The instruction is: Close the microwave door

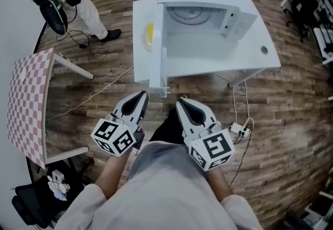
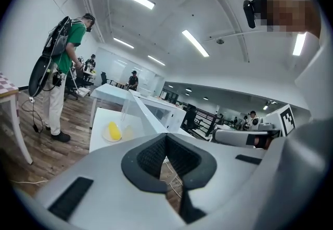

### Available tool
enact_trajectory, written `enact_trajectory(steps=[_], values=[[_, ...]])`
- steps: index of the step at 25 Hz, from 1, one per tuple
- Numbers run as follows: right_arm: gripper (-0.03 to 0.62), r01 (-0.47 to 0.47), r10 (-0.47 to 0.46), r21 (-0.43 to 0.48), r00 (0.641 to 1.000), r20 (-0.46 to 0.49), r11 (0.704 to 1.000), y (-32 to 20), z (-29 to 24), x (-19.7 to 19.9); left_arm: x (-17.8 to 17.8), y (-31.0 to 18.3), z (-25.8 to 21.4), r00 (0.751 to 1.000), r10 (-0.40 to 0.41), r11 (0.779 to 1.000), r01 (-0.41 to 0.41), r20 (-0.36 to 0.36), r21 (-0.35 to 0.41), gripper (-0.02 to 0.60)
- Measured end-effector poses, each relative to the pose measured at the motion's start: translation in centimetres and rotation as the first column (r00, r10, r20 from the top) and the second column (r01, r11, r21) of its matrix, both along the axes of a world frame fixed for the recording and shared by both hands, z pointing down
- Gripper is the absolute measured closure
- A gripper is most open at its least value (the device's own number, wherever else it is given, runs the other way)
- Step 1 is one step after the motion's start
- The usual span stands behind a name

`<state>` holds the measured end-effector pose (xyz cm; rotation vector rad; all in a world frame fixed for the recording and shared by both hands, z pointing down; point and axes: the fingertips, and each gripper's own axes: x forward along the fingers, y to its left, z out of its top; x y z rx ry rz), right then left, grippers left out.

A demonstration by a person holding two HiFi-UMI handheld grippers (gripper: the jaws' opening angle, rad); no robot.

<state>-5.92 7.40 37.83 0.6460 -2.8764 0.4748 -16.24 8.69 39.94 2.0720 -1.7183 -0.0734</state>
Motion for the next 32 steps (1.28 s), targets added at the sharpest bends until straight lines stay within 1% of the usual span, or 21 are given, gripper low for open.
enact_trajectory(steps=[10, 19, 23, 32], values=[[0.571, -0.019, 0.019, -0.025, 1.000, 0.006, 0.999, -1.5, 0.3, 0.7, -1.5, -1.5, 1.5, 0.999, -0.037, 0.998, 0.038, 0.029, -0.045, 0.569], [0.571, -0.034, 0.034, -0.046, 0.999, 0.002, 0.998, -2.5, 1.0, 1.5, -1.2, -2.5, 2.7, 0.999, -0.040, 0.997, 0.041, 0.024, -0.065, 0.569], [0.571, -0.043, 0.043, -0.052, 0.999, 0.001, 0.998, -3.1, 0.9, 1.9, -0.9, -3.0, 2.7, 0.999, -0.030, 0.997, 0.031, 0.016, -0.067, 0.569], [0.571, -0.068, 0.068, -0.068, 0.998, -0.002, 0.995, -3.6, 1.2, 2.8, 0.6, -3.8, 2.9, 0.999, 0.016, 0.997, -0.014, 0.029, -0.074, 0.569]])
